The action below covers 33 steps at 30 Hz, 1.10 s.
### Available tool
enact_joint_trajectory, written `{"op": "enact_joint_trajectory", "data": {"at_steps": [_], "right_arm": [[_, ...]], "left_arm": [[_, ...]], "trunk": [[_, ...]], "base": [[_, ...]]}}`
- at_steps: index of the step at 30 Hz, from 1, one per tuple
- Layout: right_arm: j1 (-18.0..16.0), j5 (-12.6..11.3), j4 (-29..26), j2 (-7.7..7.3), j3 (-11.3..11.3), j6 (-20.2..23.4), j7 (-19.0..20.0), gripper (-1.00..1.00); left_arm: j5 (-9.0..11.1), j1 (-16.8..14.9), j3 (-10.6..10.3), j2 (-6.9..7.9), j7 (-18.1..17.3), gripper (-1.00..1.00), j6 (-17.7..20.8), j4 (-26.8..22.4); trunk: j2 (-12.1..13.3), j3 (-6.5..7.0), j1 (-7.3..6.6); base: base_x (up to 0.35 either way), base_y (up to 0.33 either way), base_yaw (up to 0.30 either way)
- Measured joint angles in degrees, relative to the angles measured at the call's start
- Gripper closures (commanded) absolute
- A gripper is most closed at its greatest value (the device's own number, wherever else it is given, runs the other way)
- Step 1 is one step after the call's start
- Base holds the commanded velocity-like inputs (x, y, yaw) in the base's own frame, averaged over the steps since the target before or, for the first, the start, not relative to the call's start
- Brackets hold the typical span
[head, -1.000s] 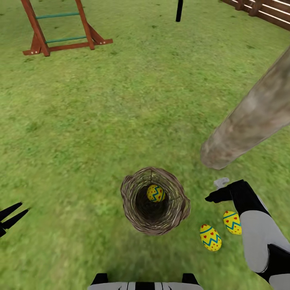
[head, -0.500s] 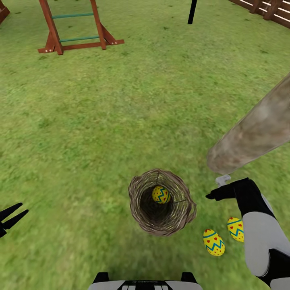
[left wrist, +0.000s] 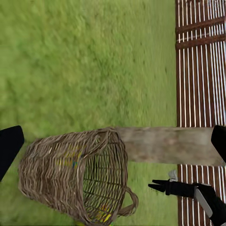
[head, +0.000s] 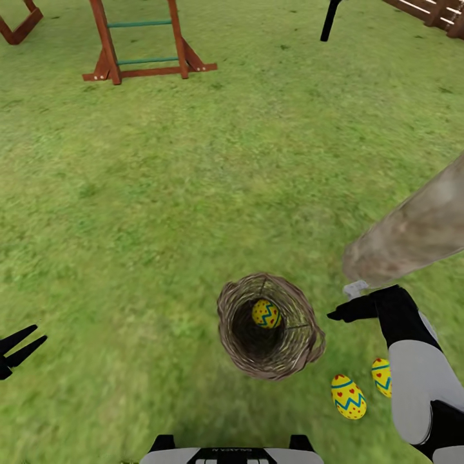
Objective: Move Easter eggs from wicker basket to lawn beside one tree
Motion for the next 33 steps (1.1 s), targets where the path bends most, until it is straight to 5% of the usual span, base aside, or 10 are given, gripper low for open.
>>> {"op": "enact_joint_trajectory", "data": {"at_steps": [13, 33], "right_arm": [[0.2, 0.1, 0.1, 0.06, 0.0, 0.0, 0.3, -1.0], [2.7, 0.1, 0.7, 2.29, 0.5, 0.0, 0.2, -1.0]], "left_arm": [[0.0, 0.0, 0.0, -0.11, 0.0, -1.0, 0.0, 0.0], [0.0, 0.0, 0.0, -0.52, 0.0, -1.0, -0.2, 0.0]], "trunk": [[5.2, 2.33, -2.86], [5.2, 2.34, -2.86]], "base": [[0.0, 0.0, 0.286], [0.0, 0.0, 0.241]]}}
